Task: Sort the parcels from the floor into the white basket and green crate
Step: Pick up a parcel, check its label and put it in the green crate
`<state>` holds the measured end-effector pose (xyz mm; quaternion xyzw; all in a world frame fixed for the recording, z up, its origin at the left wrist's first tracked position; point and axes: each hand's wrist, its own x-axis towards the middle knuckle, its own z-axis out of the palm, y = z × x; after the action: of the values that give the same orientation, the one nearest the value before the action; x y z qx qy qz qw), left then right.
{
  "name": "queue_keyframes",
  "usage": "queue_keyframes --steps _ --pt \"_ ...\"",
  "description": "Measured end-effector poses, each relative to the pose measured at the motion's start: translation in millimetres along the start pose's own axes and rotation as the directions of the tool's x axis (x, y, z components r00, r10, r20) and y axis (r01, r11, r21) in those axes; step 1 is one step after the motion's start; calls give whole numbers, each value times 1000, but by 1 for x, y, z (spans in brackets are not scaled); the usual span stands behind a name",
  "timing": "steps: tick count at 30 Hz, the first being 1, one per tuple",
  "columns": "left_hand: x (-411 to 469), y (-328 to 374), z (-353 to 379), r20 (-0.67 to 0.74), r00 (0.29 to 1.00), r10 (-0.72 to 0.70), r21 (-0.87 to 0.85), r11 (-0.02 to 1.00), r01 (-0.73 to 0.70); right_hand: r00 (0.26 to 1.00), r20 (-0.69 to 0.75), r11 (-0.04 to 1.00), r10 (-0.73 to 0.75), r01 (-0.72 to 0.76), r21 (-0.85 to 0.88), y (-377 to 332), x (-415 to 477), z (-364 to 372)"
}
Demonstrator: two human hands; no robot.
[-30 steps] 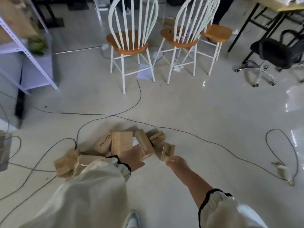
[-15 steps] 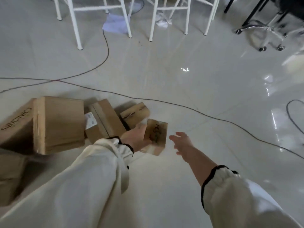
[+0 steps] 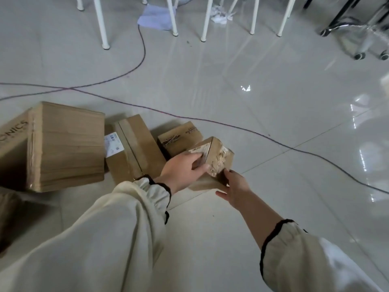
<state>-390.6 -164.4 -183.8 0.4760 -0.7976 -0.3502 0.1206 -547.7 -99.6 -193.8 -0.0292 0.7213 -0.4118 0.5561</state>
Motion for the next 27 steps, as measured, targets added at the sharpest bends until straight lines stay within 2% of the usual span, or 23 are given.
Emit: queue_keyframes --steps 2,4,9,11,14,15,17,19,20,22,23,24,26,27 --pt "0 -3 4 37 995 91 -4 996 -91 995 57 993 79 -84 82 6 5 -9" --pt "-2 -3 11 74 981 178 27 983 -181 982 96 983 161 -168 73 14 7 -15" --pt "-8 -3 23 249 910 331 185 906 -380 964 47 948 262 -248 -201 25 4 -23" --pt "-8 -5 27 356 875 327 246 871 -425 957 54 934 283 -263 -244 23 4 -27" --pt "-8 -10 31 511 817 267 398 769 -500 965 -100 951 243 -258 -171 20 11 -32" --pt "-9 -11 31 525 816 243 396 779 -487 964 -185 964 192 -220 -149 19 13 -32" --pt "-10 -11 31 447 868 215 296 881 -370 957 -287 963 -33 -46 -265 16 16 -32" --pt "-9 -12 27 206 964 170 158 966 -204 946 -212 906 -245 146 -397 14 14 -28" --pt "-7 -13 23 66 993 96 133 986 -104 946 -156 881 -284 193 -432 13 13 -26" --pt "-3 -23 15 -115 986 -122 90 987 132 933 -116 824 -341 237 -514 14 11 -24" --pt "-2 -30 12 -111 966 -232 57 969 239 922 -125 797 -367 243 -553 15 10 -24" --pt "-3 -36 10 -48 948 -314 46 948 316 912 -136 773 -388 241 -586 15 9 -25" --pt "-6 -46 13 124 910 -396 49 918 393 922 -138 771 -362 213 -599 14 9 -27" --pt "-6 -48 16 181 893 -413 43 910 412 944 -128 791 -303 174 -587 14 7 -27"
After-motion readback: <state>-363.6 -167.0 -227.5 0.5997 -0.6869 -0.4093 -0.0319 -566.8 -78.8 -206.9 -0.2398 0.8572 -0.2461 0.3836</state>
